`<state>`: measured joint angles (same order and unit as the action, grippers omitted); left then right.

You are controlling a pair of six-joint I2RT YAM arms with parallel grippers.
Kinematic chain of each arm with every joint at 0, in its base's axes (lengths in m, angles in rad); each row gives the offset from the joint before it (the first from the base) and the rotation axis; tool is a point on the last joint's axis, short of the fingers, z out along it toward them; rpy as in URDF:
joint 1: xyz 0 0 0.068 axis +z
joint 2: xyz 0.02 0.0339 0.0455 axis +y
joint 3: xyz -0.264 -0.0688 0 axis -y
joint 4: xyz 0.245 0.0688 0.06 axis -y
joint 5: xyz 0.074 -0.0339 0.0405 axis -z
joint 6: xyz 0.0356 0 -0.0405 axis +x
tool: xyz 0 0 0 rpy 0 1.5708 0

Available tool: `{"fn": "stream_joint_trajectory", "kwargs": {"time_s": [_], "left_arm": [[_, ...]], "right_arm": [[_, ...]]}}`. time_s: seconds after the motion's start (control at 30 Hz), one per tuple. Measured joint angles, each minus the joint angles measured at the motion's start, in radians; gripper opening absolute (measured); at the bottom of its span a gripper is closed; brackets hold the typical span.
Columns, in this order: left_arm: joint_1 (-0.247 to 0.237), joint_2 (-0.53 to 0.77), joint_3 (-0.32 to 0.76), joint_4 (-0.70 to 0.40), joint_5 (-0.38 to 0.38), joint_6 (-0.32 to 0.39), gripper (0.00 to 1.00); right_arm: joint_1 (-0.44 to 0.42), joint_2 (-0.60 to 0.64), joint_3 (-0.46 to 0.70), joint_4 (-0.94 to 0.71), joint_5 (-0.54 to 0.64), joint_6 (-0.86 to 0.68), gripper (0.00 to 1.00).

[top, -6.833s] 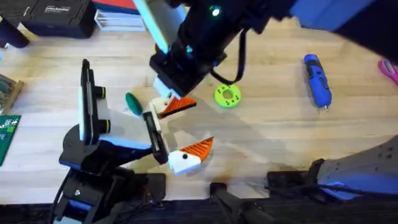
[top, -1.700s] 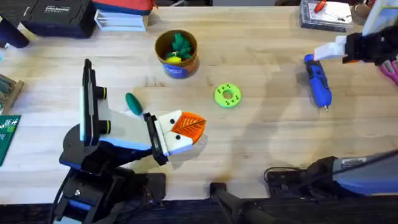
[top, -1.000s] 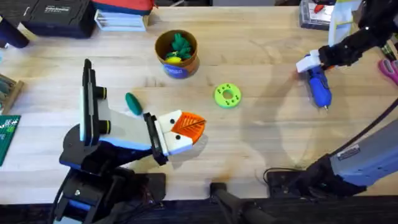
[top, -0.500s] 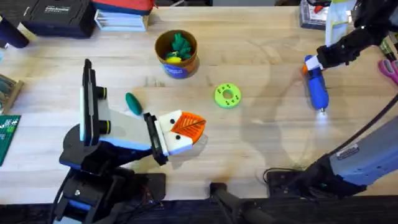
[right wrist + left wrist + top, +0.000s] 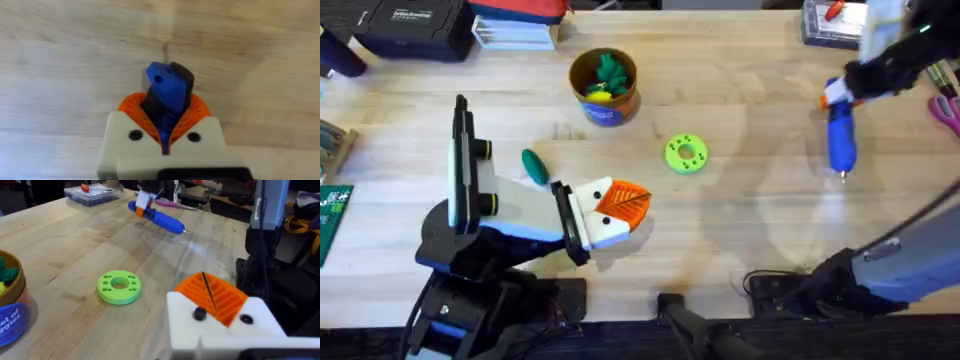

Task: Pick up the gripper from the table and insert it into the empty holder that is missing its gripper. Then pick up a screw, insert it into the mounting hole, and use the screwdriver to tighten it. Finally, clean up the table by picking up the vegetable and placing it into the bucket.

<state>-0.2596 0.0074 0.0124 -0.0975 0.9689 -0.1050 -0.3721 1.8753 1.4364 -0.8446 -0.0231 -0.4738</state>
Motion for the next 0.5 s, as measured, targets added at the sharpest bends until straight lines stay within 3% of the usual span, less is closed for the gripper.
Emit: {"fn": "stream_joint_trajectory", "kwargs": {"time_s": [0.27, 0.5], "left_arm": [[0.000, 0.000, 0.000, 0.000, 0.000, 0.000, 0.004], [0.000, 0.000, 0.000, 0.000, 0.000, 0.000, 0.004]], "right_arm": [[-0.013, -0.363, 0.000, -0.026, -0.001, 0.090, 0.030], [0.015, -0.680, -0.122, -0.018, -0.055, 0.140, 0.030]]}}
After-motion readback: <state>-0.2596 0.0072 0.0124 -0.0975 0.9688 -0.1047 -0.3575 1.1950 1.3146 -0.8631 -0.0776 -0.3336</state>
